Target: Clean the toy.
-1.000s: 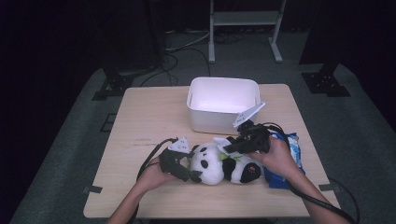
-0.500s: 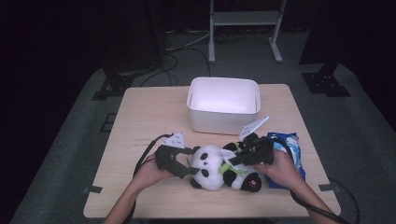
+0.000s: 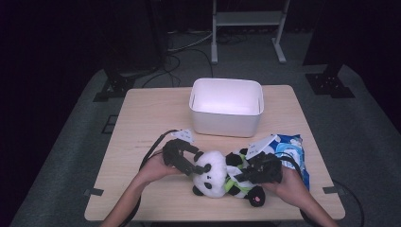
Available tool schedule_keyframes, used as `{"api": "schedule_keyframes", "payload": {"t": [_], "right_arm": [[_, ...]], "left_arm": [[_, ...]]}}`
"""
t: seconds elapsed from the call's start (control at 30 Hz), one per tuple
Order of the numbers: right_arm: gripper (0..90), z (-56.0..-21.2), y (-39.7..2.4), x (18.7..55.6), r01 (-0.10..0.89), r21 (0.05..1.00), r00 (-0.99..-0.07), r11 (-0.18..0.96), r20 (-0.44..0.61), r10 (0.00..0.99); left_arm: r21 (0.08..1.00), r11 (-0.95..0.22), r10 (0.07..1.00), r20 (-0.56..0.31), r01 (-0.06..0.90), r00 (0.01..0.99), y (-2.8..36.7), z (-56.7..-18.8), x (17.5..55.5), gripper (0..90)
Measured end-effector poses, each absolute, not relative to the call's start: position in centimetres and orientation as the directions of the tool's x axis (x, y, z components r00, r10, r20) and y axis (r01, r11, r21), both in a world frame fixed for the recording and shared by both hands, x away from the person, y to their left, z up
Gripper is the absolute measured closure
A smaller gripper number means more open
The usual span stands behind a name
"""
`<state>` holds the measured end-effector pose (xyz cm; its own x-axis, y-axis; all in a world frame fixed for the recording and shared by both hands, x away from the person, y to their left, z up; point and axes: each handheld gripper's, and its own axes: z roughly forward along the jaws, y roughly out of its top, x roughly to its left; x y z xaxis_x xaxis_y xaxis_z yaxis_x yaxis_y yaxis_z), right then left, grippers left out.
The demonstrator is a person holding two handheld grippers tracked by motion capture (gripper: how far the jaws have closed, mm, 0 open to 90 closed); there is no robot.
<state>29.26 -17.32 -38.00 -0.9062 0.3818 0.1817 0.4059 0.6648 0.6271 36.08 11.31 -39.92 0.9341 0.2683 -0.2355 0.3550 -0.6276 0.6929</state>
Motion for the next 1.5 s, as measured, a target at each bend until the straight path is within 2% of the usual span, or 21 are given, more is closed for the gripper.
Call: {"api": "schedule_keyframes", "payload": {"t": [0.2, 0.37, 0.43, 0.53, 0.6, 1.07, 1.5], "right_arm": [[80.8, -38.3, -17.3, 28.3, 0.387, 0.624, -0.915, 0.679, 0.17, 0.366], [80.7, -38.2, -17.2, 28.2, 0.378, 0.621, -0.919, 0.686, 0.162, 0.359], [80.6, -38.2, -17.1, 28.3, 0.373, 0.621, -0.921, 0.689, 0.159, 0.355], [80.7, -38.1, -17.1, 28.5, 0.38, 0.628, -0.919, 0.679, 0.172, 0.356], [80.8, -38.1, -17.0, 28.6, 0.379, 0.634, -0.919, 0.674, 0.174, 0.353], [80.6, -37.8, -14.0, 30.4, 0.336, 0.656, -0.935, 0.676, 0.147, 0.323], [80.5, -33.5, -15.5, 31.4, 0.346, 0.685, -0.919, 0.641, 0.111, 0.377]], "left_arm": [[0.658, -0.647, 0.219, -0.324, 0.386, 0.92, 10.5, -40.5, 36.7, 3.7], [0.613, -0.664, 0.191, -0.415, 0.429, 0.89, 9.7, -41.5, 37.1, 4.0], [0.618, -0.661, 0.186, -0.414, 0.425, 0.891, 9.8, -41.5, 37.2, 7.0], [0.634, -0.665, 0.177, -0.379, 0.394, 0.908, 10.2, -41.2, 37.0, 18.0], [0.644, -0.67, 0.175, -0.346, 0.369, 0.922, 10.3, -40.9, 36.7, 21.6], [0.654, -0.724, 0.238, -0.063, 0.22, 0.969, 13.6, -38.4, 35.7, 25.1], [0.681, -0.713, 0.228, 0.002, 0.166, 0.974, 14.1, -38.9, 34.5, 25.1]]}}
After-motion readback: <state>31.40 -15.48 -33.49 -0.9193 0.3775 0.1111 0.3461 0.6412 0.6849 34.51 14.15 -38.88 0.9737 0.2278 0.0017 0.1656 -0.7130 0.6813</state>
